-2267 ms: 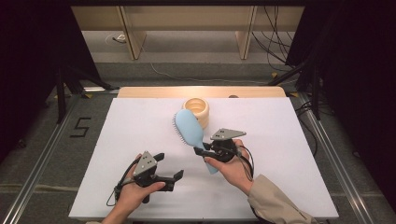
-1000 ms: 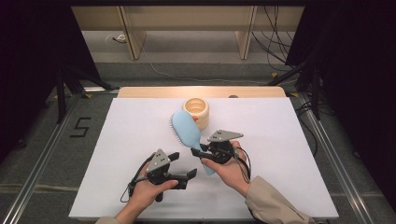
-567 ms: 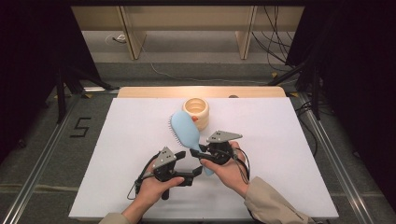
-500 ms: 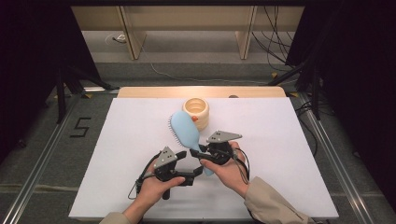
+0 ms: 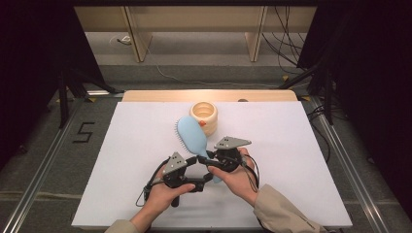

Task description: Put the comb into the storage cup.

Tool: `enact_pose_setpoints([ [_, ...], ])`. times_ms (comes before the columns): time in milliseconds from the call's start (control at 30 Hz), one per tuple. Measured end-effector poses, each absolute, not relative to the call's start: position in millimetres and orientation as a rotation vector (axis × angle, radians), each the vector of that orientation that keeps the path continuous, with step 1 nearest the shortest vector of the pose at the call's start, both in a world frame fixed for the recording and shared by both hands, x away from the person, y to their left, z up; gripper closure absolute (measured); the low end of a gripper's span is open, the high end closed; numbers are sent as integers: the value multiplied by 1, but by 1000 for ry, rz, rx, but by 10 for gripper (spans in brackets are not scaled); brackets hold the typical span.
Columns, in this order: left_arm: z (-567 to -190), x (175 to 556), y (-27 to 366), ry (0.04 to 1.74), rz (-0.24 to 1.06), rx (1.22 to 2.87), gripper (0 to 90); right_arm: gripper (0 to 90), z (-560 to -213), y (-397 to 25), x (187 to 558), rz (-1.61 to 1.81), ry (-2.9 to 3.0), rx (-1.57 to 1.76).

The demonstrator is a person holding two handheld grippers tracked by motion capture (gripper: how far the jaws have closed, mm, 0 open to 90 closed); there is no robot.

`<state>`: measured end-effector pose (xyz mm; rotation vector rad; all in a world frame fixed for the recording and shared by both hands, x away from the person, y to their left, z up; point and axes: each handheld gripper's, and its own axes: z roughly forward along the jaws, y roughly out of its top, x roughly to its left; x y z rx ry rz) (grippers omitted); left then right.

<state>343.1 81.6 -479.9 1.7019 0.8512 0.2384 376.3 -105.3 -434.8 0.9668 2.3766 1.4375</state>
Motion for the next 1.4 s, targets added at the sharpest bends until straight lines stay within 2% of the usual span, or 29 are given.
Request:
enact_pose_setpoints([
  [633, -481, 343, 77, 854, 217, 1699, 180, 704, -437, -103, 375, 1445, 2372, 967],
  [1400, -485, 341, 70, 832, 178, 1679, 351, 704, -438, -102, 375, 1451, 2363, 957],
])
